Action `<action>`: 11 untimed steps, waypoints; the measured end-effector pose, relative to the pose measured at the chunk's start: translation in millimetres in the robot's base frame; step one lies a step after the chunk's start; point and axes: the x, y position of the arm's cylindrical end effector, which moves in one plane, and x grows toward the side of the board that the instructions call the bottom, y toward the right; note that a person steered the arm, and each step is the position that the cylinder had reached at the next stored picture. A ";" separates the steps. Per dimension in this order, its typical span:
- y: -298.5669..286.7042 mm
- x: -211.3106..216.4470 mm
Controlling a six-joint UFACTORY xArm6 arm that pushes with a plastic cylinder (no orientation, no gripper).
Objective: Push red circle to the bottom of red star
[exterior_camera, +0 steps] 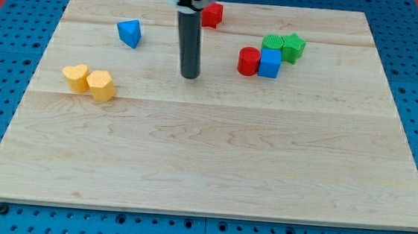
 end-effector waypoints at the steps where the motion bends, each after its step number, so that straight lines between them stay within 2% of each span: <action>1: 56.0 8.5; 2: 84.8 -5.0; 5: 115.0 -51.2; 6: 94.5 -81.8; 7: 59.4 -86.0; 8: 41.3 -49.8; 9: 32.8 -63.4; 10: 28.8 -109.4; 11: 28.1 -102.7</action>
